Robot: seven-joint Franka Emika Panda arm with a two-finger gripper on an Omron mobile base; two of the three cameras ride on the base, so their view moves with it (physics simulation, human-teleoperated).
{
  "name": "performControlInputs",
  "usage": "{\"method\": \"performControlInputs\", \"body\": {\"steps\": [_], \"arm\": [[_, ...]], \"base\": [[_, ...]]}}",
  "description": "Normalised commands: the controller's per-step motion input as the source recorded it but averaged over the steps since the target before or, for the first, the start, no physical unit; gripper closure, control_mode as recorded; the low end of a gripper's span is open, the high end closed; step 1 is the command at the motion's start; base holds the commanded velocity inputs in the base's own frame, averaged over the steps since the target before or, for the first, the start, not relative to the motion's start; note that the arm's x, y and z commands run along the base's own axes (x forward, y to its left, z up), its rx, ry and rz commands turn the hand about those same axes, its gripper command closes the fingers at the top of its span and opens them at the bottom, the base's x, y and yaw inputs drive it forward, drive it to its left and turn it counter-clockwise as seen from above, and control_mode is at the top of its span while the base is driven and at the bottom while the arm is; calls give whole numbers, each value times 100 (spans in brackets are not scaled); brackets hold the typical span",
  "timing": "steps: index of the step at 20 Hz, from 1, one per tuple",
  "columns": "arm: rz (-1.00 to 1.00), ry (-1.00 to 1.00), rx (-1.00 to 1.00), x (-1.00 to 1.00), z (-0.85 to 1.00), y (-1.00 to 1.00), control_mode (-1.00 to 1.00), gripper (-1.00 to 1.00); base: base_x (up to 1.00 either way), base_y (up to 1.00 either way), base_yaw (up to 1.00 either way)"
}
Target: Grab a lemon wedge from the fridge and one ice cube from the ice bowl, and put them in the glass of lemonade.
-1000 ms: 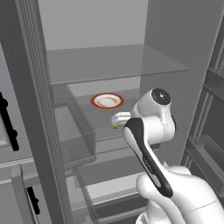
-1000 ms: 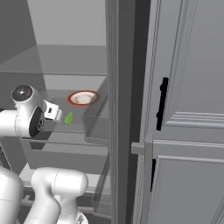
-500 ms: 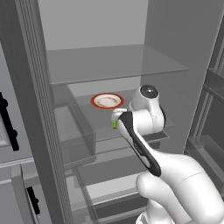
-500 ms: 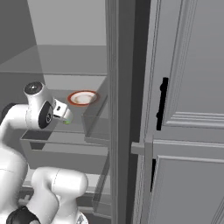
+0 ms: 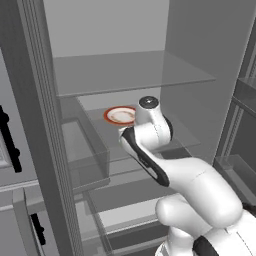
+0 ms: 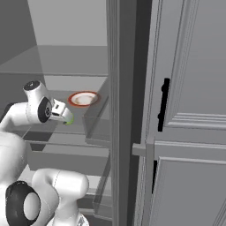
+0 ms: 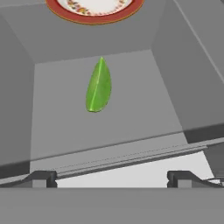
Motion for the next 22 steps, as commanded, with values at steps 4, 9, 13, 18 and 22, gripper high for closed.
{"method": "performControlInputs", "body": {"steps": [4, 9, 13, 18, 22], "arm": [[0, -3, -12, 42, -13, 4, -100, -100], [0, 0, -8, 48, -17, 0, -100, -100], [0, 0, -6, 28, -26, 0, -100, -100], [0, 0, -1, 28, -20, 0, -100, -100], [0, 0, -1, 24, -35, 1, -100, -100]], "base": [[0, 0, 0], [0, 0, 0], [0, 0, 0], [0, 0, 0], [0, 0, 0]]}}
